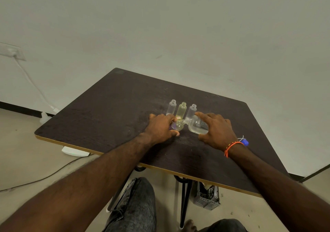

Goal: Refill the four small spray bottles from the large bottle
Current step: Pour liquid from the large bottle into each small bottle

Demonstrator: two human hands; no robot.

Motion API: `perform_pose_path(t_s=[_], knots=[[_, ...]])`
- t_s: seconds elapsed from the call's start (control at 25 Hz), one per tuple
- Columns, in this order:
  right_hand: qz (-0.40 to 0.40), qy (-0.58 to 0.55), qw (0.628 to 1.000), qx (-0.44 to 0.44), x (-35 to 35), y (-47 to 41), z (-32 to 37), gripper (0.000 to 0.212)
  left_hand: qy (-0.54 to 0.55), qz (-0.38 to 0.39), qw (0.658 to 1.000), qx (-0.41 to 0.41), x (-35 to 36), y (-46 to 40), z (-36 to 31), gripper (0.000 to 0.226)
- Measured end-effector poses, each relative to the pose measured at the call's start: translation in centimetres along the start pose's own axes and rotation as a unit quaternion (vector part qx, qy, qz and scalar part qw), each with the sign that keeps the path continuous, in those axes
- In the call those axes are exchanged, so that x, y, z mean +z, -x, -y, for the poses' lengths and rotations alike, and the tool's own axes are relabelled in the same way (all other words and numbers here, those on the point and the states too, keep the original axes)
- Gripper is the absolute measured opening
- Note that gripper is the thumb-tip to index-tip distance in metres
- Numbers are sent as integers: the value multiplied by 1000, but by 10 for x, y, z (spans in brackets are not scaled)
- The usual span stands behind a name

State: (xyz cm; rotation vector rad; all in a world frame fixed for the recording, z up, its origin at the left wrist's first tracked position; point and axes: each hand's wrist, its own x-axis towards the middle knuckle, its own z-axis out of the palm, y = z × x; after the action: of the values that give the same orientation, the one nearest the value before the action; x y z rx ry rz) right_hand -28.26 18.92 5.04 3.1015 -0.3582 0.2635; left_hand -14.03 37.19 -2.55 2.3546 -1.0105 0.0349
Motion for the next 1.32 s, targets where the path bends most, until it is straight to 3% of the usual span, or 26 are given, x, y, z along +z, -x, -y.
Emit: perform_pose_path(t_s=[1.32], knots=[[1,-5,1000,-5,3,-1,-1,86,4,3,1000,-7,-2,3,-1,53]])
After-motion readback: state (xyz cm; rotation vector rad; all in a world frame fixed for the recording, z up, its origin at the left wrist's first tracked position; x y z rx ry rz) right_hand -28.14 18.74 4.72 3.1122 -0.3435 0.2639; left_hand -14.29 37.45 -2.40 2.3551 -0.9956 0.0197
